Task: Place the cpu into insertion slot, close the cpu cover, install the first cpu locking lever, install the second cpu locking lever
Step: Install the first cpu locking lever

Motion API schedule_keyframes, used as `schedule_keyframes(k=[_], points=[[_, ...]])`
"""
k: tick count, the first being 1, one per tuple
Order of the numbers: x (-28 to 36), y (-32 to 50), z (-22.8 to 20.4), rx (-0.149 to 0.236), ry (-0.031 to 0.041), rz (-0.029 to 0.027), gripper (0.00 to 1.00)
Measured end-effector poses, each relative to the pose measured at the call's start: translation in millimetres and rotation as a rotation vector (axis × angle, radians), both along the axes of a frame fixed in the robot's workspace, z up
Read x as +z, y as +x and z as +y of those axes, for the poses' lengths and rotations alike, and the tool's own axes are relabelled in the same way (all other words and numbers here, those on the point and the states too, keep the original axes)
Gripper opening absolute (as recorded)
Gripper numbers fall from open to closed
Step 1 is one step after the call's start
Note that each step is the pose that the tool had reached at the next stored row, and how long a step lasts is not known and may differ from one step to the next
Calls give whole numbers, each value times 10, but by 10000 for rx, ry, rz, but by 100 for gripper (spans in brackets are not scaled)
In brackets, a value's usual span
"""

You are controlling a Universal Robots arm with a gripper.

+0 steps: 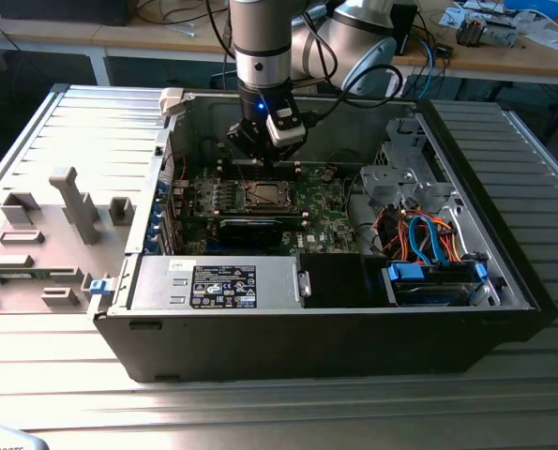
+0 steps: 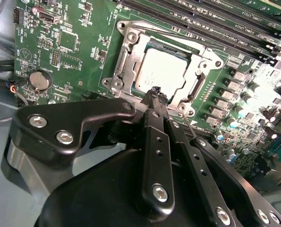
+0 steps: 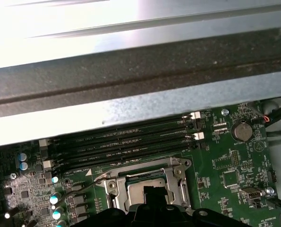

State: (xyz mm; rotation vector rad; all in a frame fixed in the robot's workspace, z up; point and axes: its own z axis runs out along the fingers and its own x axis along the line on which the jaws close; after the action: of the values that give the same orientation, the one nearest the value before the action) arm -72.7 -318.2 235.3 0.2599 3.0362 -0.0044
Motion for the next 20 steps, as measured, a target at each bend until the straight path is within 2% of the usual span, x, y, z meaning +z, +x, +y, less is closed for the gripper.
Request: schedule_keyframes(k=[20], points=[[0,0,0,199,-5,0,11]])
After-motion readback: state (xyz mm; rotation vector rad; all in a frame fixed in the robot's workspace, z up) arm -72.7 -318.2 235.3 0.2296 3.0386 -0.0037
